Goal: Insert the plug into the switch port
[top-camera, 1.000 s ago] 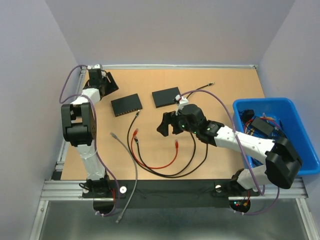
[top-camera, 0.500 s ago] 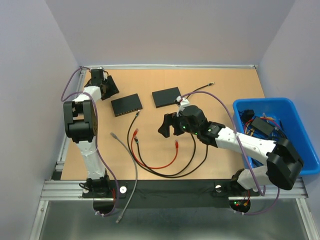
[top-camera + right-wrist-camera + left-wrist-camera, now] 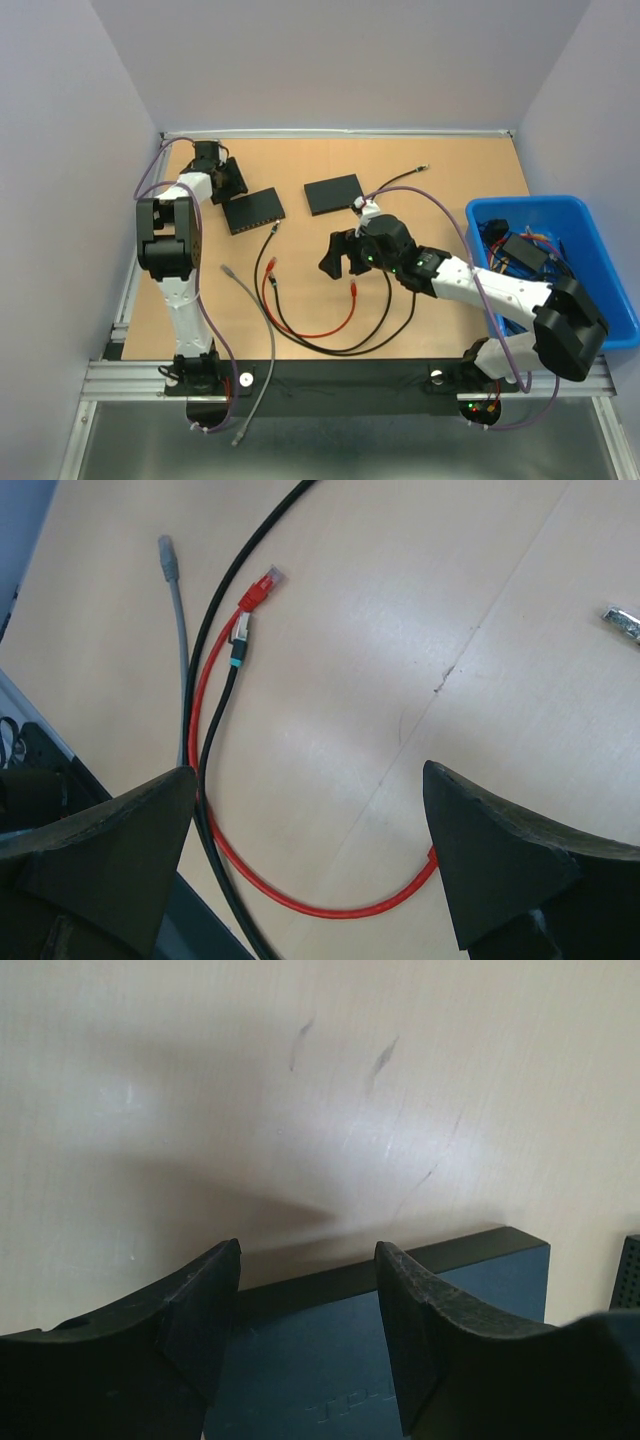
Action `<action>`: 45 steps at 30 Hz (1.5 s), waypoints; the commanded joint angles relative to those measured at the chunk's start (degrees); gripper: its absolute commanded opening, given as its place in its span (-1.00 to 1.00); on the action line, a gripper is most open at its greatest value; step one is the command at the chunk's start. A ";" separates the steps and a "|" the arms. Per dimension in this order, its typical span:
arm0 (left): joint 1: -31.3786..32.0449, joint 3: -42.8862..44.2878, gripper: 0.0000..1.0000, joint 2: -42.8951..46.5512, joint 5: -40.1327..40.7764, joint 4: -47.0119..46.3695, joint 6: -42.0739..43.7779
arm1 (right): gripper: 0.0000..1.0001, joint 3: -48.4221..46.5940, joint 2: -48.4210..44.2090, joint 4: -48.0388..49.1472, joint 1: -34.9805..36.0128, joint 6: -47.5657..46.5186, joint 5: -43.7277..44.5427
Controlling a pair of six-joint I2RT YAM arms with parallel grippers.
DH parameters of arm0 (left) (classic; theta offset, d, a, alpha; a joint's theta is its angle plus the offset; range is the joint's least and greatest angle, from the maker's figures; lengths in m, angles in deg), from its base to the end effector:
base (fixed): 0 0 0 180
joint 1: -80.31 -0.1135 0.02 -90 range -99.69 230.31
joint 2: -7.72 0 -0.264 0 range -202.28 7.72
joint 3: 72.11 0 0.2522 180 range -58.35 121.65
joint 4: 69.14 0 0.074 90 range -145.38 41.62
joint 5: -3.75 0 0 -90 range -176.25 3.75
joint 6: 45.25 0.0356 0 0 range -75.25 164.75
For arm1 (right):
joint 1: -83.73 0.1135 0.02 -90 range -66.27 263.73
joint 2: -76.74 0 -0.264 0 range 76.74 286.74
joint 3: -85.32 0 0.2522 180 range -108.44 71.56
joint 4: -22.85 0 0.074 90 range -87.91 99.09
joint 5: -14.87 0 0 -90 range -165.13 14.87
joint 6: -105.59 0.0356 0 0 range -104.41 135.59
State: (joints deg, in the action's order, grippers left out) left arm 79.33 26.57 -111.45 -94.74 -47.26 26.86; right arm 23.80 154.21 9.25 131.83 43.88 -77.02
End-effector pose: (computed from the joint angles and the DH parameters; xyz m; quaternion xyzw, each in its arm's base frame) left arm 0.4656 0.0027 0.1821 -0.1201 0.9049 -0.1262 0.3883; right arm 0.1998 0.2245 0.2479 -0.1568 0.8496 0.3224 0.3868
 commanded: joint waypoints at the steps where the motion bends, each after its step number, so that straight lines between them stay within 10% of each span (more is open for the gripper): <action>1: 0.36 -0.19 0.32 2.36 -0.12 1.72 0.14 | 0.98 0.31 -2.76 1.42 0.51 0.09 0.40; 22: 4.31 -20.23 0.32 19.41 1.63 -0.30 -4.35 | 0.98 2.86 -5.41 -1.75 0.51 1.85 -0.74; 45: 9.50 -28.40 0.26 47.17 11.47 5.58 -4.43 | 0.75 -25.68 28.50 -6.93 0.59 8.18 4.53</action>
State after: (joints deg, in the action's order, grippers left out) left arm 86.50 1.83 -68.90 -86.54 -44.07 22.86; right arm 4.23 178.12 3.46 131.83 50.88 -73.81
